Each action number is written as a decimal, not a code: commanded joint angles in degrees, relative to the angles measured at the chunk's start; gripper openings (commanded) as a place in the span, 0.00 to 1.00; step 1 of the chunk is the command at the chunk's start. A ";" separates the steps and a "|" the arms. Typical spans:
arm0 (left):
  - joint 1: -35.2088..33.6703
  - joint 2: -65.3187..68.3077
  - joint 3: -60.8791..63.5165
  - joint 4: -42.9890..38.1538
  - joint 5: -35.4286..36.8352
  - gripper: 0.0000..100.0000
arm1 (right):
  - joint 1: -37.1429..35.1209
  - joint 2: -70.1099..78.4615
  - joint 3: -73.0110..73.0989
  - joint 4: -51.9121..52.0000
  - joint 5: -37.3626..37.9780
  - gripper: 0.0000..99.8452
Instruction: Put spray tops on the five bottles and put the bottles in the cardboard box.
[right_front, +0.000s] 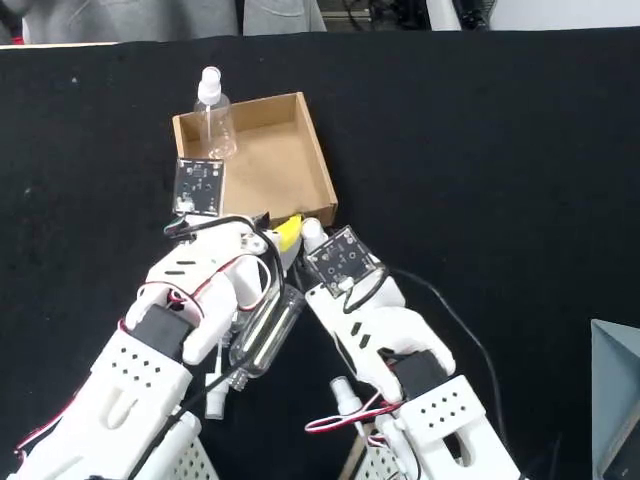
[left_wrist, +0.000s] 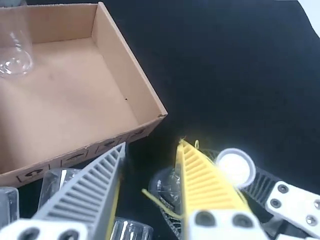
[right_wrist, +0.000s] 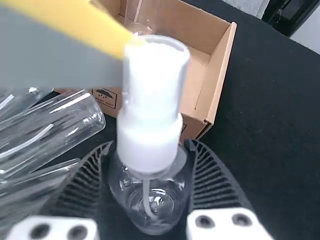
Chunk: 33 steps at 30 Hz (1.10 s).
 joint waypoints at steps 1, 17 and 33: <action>0.22 -1.14 -2.33 -0.35 -0.70 0.14 | 0.97 -1.98 -1.36 -1.67 0.00 0.08; -2.51 -22.51 6.55 -0.79 -0.70 0.14 | 0.97 -1.98 -1.36 -1.67 -0.09 0.08; -13.58 -29.54 8.57 -0.70 -1.05 0.14 | 0.97 -1.98 -1.27 -1.32 -0.44 0.08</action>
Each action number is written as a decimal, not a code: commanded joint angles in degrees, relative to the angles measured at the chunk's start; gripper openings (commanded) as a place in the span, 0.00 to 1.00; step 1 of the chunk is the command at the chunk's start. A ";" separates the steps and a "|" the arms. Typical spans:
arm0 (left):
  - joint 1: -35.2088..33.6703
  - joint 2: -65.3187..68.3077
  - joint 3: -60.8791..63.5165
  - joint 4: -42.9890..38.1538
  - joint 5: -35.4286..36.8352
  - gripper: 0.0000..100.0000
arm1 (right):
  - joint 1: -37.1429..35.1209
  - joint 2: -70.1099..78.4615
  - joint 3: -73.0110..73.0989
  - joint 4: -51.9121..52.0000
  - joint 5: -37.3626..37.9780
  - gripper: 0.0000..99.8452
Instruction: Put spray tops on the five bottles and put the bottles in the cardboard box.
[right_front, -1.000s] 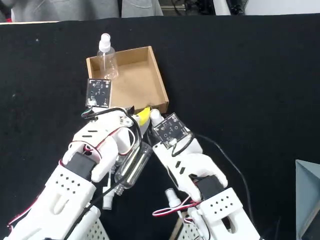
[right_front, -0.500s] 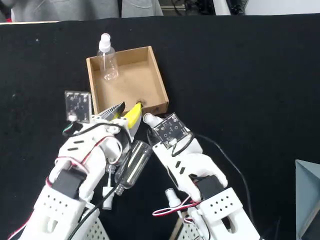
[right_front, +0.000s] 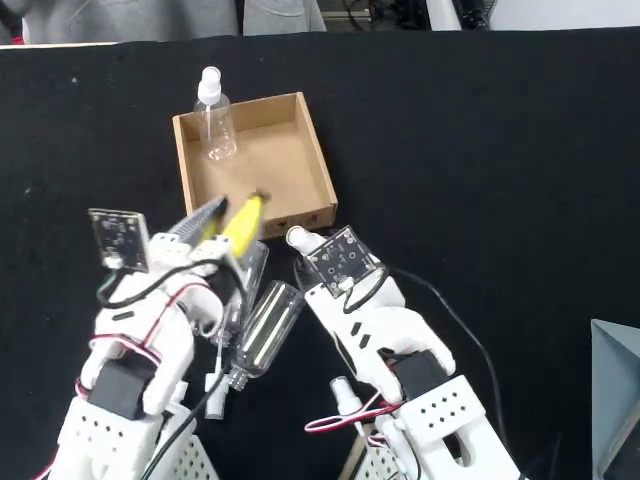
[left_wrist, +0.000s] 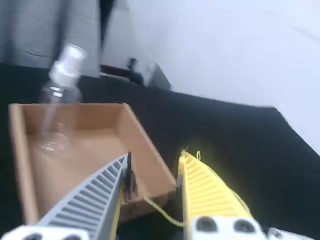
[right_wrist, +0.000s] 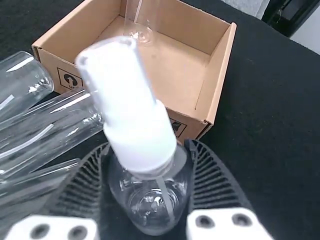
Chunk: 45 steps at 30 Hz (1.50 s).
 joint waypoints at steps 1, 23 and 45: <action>-6.90 -1.14 -1.71 -0.79 -0.88 0.14 | 0.97 -1.98 -1.27 -1.32 -0.53 0.08; -28.88 -1.23 7.34 -0.79 -0.88 0.15 | 0.97 -1.98 -1.71 -1.49 -4.57 0.08; -28.97 -1.23 13.23 -0.88 -0.97 0.15 | 5.01 -1.98 -7.16 -1.23 -4.57 0.07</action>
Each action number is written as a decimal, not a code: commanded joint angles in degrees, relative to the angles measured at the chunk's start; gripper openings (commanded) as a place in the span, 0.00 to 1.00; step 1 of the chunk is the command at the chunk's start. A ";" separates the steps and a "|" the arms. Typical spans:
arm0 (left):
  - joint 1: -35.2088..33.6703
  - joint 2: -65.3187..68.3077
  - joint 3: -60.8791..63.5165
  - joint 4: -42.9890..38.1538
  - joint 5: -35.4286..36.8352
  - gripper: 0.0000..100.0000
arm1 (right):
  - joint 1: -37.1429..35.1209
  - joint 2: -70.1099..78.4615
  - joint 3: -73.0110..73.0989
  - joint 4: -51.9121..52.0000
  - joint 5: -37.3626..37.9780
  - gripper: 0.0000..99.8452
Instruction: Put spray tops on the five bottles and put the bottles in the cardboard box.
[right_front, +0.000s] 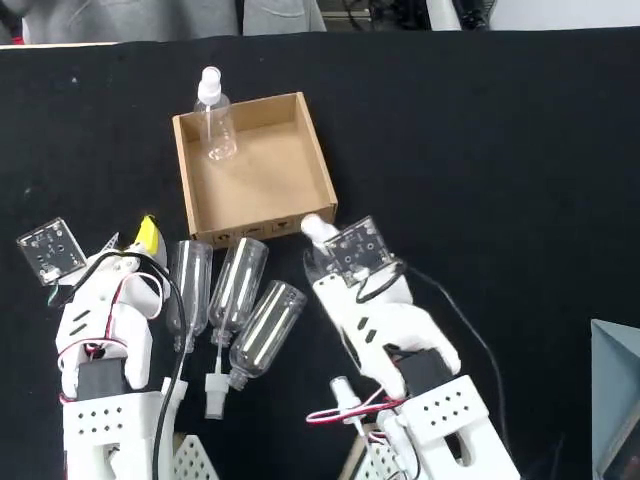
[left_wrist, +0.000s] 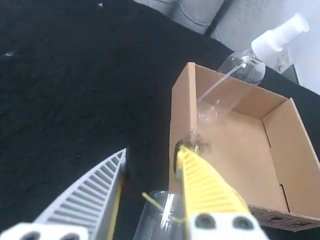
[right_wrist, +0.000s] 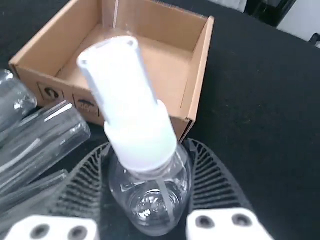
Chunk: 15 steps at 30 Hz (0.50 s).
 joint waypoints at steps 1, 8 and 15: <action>-0.40 -0.97 -0.92 -0.97 -0.44 0.15 | 1.85 -1.98 -6.20 -1.23 -0.26 0.07; -0.31 -0.97 -0.92 -0.97 -0.44 0.15 | 1.85 -1.54 -11.38 2.46 -0.26 0.07; -0.40 -0.97 -0.92 -0.97 -0.44 0.15 | 1.49 -1.36 -21.93 10.29 -0.26 0.07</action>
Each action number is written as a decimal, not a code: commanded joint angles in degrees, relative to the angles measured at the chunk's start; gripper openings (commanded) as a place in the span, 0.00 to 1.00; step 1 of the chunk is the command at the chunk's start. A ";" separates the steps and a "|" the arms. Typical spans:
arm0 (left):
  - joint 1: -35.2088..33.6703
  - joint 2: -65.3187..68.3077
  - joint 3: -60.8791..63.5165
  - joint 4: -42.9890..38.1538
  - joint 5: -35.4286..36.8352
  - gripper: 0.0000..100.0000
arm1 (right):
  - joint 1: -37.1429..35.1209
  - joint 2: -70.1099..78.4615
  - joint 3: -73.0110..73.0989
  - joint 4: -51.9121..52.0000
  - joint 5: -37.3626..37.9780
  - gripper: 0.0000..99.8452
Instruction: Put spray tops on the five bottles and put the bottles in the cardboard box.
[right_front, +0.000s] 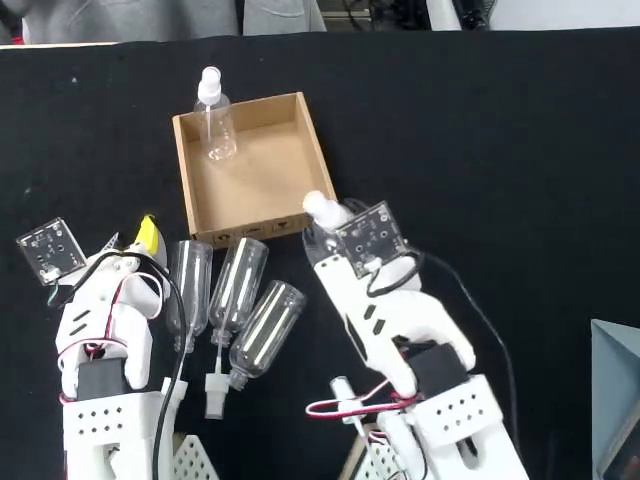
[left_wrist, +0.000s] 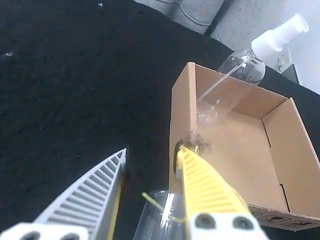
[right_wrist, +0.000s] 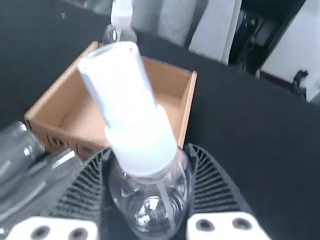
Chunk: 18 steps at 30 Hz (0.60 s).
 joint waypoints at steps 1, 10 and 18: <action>-0.40 -0.97 -0.84 -0.97 -0.44 0.15 | 1.41 -1.36 -8.57 2.02 -0.18 0.07; -0.48 -0.97 -0.84 -0.97 -0.44 0.15 | 0.79 -1.27 -14.20 2.29 0.09 0.07; -0.48 -0.97 -0.31 -0.97 -0.44 0.15 | -2.11 -1.27 -18.51 1.58 -0.18 0.07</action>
